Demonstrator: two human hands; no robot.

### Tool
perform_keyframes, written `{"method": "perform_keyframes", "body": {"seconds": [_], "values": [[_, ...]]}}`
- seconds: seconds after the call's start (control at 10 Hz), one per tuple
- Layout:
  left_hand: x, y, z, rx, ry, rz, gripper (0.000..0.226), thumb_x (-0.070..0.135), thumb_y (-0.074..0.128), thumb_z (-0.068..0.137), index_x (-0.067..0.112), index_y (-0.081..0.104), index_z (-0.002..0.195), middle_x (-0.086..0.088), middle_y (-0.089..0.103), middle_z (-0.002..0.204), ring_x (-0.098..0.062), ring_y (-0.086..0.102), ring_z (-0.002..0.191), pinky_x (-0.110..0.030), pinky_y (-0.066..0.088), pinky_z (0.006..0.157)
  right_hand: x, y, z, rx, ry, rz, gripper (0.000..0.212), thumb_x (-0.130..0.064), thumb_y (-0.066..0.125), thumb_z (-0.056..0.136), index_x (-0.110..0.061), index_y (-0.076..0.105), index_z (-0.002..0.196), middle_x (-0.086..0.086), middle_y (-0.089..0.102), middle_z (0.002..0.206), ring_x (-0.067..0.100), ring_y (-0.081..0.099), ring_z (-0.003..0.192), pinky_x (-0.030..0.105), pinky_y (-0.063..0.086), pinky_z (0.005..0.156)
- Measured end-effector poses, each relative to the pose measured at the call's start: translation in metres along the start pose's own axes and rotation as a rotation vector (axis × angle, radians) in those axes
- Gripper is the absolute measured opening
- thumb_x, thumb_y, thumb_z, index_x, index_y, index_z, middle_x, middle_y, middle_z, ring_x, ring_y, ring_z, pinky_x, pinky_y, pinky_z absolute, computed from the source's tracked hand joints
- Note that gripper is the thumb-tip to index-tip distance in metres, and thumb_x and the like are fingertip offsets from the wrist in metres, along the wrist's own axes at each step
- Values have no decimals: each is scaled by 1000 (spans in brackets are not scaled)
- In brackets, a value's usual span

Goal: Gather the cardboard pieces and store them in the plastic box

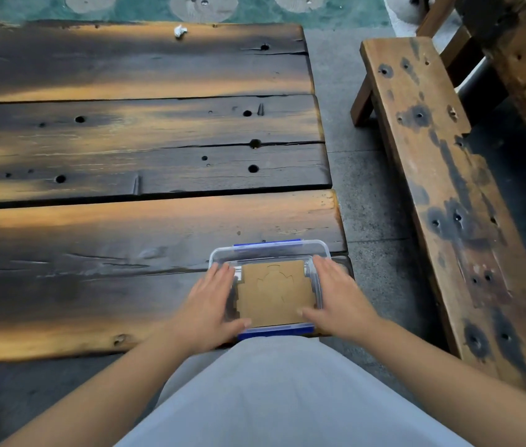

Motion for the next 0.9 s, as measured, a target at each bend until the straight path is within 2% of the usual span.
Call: {"method": "perform_keyframes", "body": {"seconds": [0.1,0.2,0.3,0.4,0.5,0.6,0.7,0.8,0.9], "values": [[-11,30,-18,-105,-6,319,107,82,15,73,12,-2,152,-7,-11,161,-22,-19,145,-40,-2,117,16,24,-19,-142,-85,-329,117,-76,50,71,-12,-1,153,2,1,163,21,-4,149,42,7,120],[-16,44,-20,-95,3,402,85,69,22,88,13,14,152,-11,-3,161,-27,-18,145,-43,3,117,27,39,-21,-174,-114,-477,96,-55,49,90,-7,-5,152,8,-2,163,22,-11,149,39,7,120],[-16,39,-12,-46,1,398,71,57,30,95,14,22,150,-10,4,161,-28,-11,147,-43,7,117,28,39,-12,-144,-107,-469,82,-42,46,97,-4,0,152,11,5,163,24,-7,149,37,12,120],[-13,30,-1,-47,5,436,69,56,25,97,15,16,152,-10,1,161,-29,-12,147,-42,6,118,30,34,0,-134,-111,-491,73,-33,41,99,-3,0,152,12,4,163,25,-6,149,36,13,118],[-10,21,9,-49,-16,434,71,56,26,97,13,13,152,-10,1,161,-28,-12,147,-41,5,118,30,25,11,-111,-106,-509,61,-15,29,100,-4,-1,152,11,2,163,25,-7,149,37,15,117],[-9,16,14,-35,-15,421,73,57,28,96,13,12,152,-10,1,161,-27,-11,147,-41,4,118,28,20,18,-113,-85,-508,62,-15,29,100,-5,-1,152,10,1,163,24,-8,149,39,12,118],[-9,10,13,-15,-22,369,75,64,28,92,21,11,152,-8,-3,162,-26,-14,147,-43,0,118,24,15,16,-144,-60,-465,78,-28,43,93,-8,-2,153,7,0,164,21,-9,149,41,9,120],[-6,-3,11,71,-73,308,83,73,25,85,30,2,152,-5,-11,161,-25,-22,144,-44,-6,115,15,7,10,-153,-44,-368,89,-23,46,80,-12,-4,153,4,-3,164,19,-11,149,41,7,120],[8,-36,20,195,-94,280,87,77,19,80,33,-5,151,-5,-15,160,-25,-25,142,-48,-5,115,-1,-17,12,-77,-31,-273,94,-32,49,76,-16,-2,154,2,-4,164,18,-10,149,42,8,120]]}}
Point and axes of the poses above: each hand's wrist, its own z-axis towards the middle knuckle, its own y-axis out of the palm, x = y × z, the point moved 2 cm from there along z, towards the middle knuckle
